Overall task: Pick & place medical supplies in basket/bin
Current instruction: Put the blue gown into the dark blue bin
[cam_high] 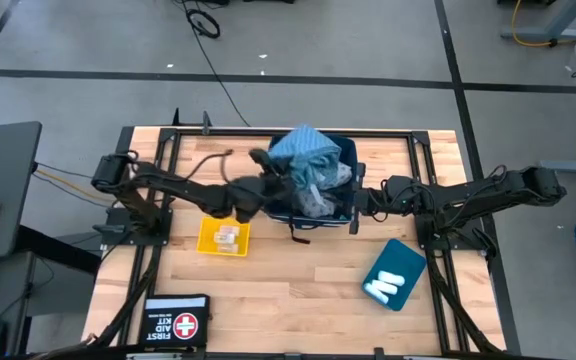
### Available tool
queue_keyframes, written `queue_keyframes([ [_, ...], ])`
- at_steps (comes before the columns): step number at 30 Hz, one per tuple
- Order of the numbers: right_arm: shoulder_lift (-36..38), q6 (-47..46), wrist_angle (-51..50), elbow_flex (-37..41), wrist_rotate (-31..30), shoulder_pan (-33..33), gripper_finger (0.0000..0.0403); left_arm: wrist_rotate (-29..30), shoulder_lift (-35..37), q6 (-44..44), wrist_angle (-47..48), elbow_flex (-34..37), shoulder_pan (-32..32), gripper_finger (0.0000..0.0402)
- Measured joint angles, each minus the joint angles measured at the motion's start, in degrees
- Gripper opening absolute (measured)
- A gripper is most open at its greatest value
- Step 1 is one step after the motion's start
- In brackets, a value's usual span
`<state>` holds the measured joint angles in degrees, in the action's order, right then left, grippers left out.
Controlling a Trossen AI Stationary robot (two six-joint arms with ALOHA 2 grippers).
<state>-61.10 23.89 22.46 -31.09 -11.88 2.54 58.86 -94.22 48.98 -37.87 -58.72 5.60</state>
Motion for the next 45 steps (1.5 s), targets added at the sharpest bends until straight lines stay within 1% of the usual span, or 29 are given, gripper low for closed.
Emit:
queue_keyframes([
  [3,0.0,0.4,0.0,0.0,0.0,0.5,0.0082,-3.6,-3.7,-8.2,3.4,0.0,-0.5,0.0],
  [7,0.0,1.2,0.4,0.0,0.0,1.4,0.0082,-6.6,-8.3,-14.5,3.9,0.0,-1.2,0.0],
  [11,0.1,1.9,0.5,0.0,0.0,1.9,0.0082,-13.7,-10.9,-22.6,5.0,0.0,-1.9,0.0],
  [15,0.1,2.1,0.4,0.0,0.0,1.9,0.0082,-23.9,-11.8,-30.1,7.1,-0.1,-3.2,0.0],
  [21,0.1,2.1,0.4,0.0,0.0,1.9,0.0082,-42.9,-11.6,-36.6,7.7,0.0,-5.0,0.0009],
  [23,0.1,2.1,0.4,0.0,0.0,1.9,0.0082,-46.2,-11.6,-38.2,7.8,0.0,-5.5,0.0018],
  [27,0.1,2.1,0.4,0.0,0.0,1.9,0.0082,-46.4,-11.6,-40.6,8.3,0.0,-6.0,0.0048],
  [30,0.1,2.0,0.3,0.0,0.0,1.9,0.0082,-46.0,-11.6,-40.3,8.4,0.0,-6.0,0.0083],
  [37,0.1,2.0,0.3,0.0,0.0,1.9,0.0082,-45.7,-11.2,-38.1,8.9,0.0,-5.5,0.0196],
  [40,0.1,2.0,0.2,0.0,0.0,1.9,0.0082,-45.3,-10.2,-37.1,10.7,0.1,-5.2,0.024],
  [42,0.1,2.0,-0.1,0.0,0.0,1.9,0.0082,-45.1,-9.4,-36.9,11.8,0.1,-5.2,0.026],
  [45,0.1,2.0,-0.2,0.0,0.0,1.9,0.0082,-44.7,-7.5,-37.0,12.8,0.2,-5.1,0.0272],
])
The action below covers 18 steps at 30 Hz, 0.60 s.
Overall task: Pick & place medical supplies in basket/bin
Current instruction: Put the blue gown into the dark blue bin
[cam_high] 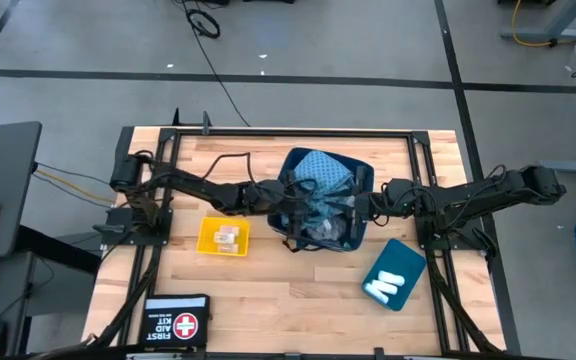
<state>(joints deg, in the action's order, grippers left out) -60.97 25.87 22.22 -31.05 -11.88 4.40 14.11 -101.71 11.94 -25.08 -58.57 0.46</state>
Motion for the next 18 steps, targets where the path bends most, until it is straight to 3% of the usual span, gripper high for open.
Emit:
queue_keyframes([
  [8,0.0,0.0,0.1,0.0,0.0,0.0,0.0082,-3.8,4.4,-1.0,3.8,-0.1,-0.1,0.0271],
  [18,0.0,-0.1,0.1,0.0,0.0,0.0,0.0082,-3.7,5.7,-0.4,13.4,0.0,-0.1,0.027],
])
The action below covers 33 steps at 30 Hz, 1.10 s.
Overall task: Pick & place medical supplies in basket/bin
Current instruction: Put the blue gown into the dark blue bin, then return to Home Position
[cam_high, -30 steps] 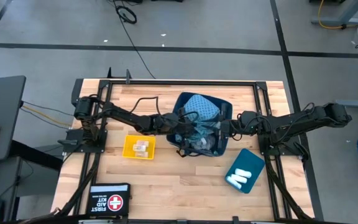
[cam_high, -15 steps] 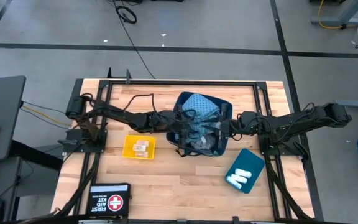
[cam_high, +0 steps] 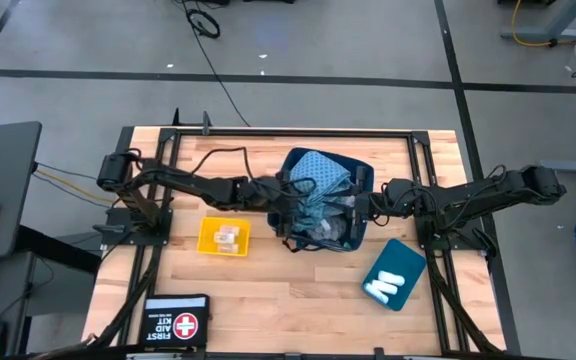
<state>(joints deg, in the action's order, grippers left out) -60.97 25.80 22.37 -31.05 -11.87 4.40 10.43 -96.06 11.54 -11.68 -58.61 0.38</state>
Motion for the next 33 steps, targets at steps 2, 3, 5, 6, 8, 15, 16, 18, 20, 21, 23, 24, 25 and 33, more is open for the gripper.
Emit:
queue_keyframes([
  [2,0.0,0.0,0.0,0.0,0.0,0.0,0.0082,-0.5,0.7,0.0,-0.5,0.0,0.0,0.027],
  [3,0.0,0.0,0.0,0.0,0.0,0.0,0.0082,-0.9,1.1,0.0,-0.1,0.0,0.0,0.027],
  [5,0.0,0.0,-0.1,0.0,0.0,0.0,0.0082,-1.8,1.5,-0.8,-2.7,0.0,0.0,0.027],
  [6,0.0,0.0,-0.2,0.0,0.0,0.0,0.0082,-2.3,1.9,-1.4,-3.9,0.2,0.0,0.027],
  [8,0.0,0.0,-0.3,0.0,0.0,0.0,0.0082,-3.5,2.2,-2.0,-9.1,1.4,0.0,0.027],
  [15,0.0,-0.4,-1.1,0.0,0.0,0.0,0.0082,-9.2,5.7,-4.2,-22.8,9.2,-1.1,0.027],
  [16,0.0,-0.4,-1.3,0.0,0.0,0.0,0.0082,-9.6,6.4,-5.0,-24.1,10.2,-1.4,0.027],
  [18,0.0,-0.5,-1.3,0.0,0.0,0.0,0.0082,-10.4,8.7,-5.5,-24.3,12.8,-1.9,0.027],
  [20,0.0,-0.5,-1.5,0.0,0.0,0.0,0.0082,-10.8,10.8,-5.6,-25.2,15.1,-2.1,0.027],
  [21,0.0,-0.5,-1.5,0.0,0.0,0.0,0.0082,-10.8,12.5,-5.7,-25.4,16.6,-2.1,0.027],
  [23,0.0,-0.5,-1.5,0.0,0.0,0.0,0.0082,-10.9,15.3,-5.6,-28.1,19.7,-2.0,0.027],
  [24,0.0,-0.6,-1.5,0.0,0.0,0.0,0.0082,-10.9,17.2,-5.6,-28.9,21.8,-2.0,0.027],
  [25,0.0,-0.9,-1.3,0.0,0.0,0.0,0.0082,-10.9,19.1,-5.7,-29.9,23.9,-2.2,0.027],
  [33,0.0,-2.9,0.2,0.0,1.4,0.0,0.0082,-10.5,35.9,-9.4,-34.2,39.8,-2.7,0.027],
])
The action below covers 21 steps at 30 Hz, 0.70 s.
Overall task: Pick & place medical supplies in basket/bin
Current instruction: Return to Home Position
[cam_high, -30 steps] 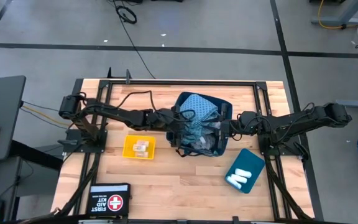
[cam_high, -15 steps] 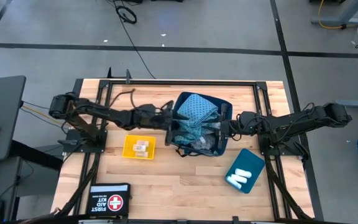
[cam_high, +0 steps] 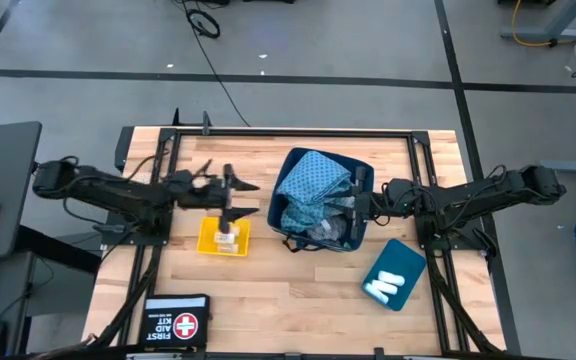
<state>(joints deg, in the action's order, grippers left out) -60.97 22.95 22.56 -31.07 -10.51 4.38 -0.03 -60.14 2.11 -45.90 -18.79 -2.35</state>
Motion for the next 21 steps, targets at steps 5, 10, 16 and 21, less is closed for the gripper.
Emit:
queue_keyframes([
  [5,0.0,-0.6,-0.1,0.0,0.0,0.0,0.0082,3.8,11.1,-1.9,3.3,7.8,0.0,0.027],
  [10,0.0,-1.5,0.0,0.0,0.0,0.0,0.0082,5.6,20.2,-3.8,8.1,13.0,0.1,0.027],
  [16,0.9,-5.0,0.4,-0.1,3.4,0.0,0.0082,8.1,28.3,-4.4,14.6,16.8,0.1,0.027],
  [21,4.7,-7.2,0.0,0.2,11.6,1.0,0.0082,9.1,32.8,-4.2,17.2,18.3,0.1,0.027],
])
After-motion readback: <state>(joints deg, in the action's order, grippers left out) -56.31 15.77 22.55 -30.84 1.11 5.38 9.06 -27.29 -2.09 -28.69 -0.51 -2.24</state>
